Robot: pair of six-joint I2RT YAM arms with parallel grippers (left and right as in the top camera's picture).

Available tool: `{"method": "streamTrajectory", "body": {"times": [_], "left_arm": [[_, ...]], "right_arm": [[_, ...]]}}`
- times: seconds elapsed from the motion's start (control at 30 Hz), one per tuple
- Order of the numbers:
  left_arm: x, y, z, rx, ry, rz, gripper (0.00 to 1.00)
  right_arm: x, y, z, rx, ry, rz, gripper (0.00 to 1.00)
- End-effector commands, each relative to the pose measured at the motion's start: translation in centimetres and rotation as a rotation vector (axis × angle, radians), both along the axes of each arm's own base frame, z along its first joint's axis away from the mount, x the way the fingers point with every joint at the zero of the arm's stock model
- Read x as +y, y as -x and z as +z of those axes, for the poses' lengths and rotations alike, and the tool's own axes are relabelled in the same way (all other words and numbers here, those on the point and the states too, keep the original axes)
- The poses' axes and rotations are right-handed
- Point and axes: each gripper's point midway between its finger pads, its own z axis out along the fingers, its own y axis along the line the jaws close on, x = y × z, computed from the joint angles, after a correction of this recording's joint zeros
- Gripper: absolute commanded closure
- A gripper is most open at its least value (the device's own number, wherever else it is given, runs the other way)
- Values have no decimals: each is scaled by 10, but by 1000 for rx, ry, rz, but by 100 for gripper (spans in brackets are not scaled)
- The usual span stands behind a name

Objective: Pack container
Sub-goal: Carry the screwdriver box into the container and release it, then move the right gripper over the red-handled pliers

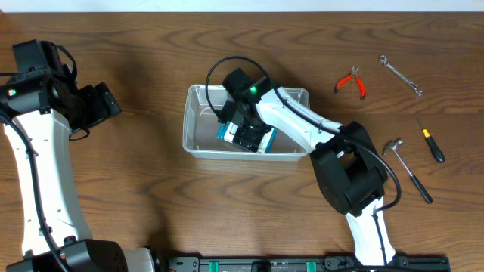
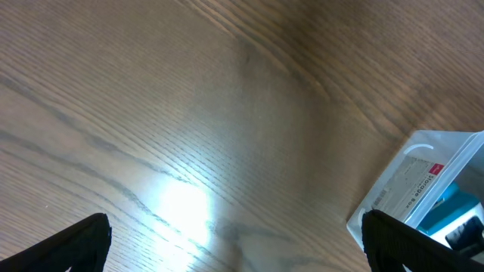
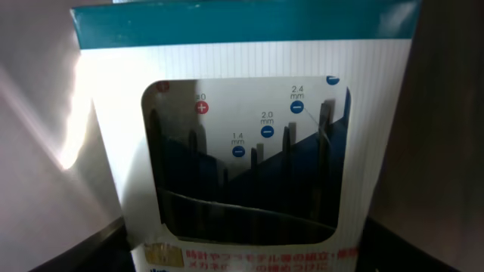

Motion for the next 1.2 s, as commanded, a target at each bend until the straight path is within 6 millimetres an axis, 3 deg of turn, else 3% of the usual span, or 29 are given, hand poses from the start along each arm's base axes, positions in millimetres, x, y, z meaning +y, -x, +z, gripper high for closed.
{"method": "streamTrajectory", "body": {"times": [0.0, 0.03, 0.17, 0.33, 0.43, 0.57, 0.7, 0.87, 1.0, 1.17], "left_arm": [[2, -1, 3, -8, 2, 19, 2], [2, -1, 3, -8, 2, 19, 2], [2, -1, 3, -7, 2, 20, 2], [2, 0, 3, -5, 3, 20, 2], [1, 1, 2, 0, 5, 20, 2], [1, 2, 2, 3, 5, 20, 2], [1, 2, 2, 3, 5, 20, 2], [1, 2, 2, 3, 6, 20, 2], [1, 2, 2, 3, 6, 20, 2], [1, 2, 2, 4, 6, 20, 2]], "right_arm": [[11, -17, 48, -71, -62, 7, 12], [12, -18, 63, -82, -69, 7, 1], [14, -27, 129, -169, -122, 2, 1], [4, -47, 189, -295, -205, -47, 1], [-21, -78, 226, -435, -240, -268, 1], [-90, -123, 258, -575, -281, -707, 1], [-161, -146, 250, -549, -295, -1024, 1], [-239, -163, 210, -474, -247, -1347, 1], [-273, -171, 168, -417, -168, -1429, 1], [-294, -177, 116, -353, -35, -1285, 1]]}}
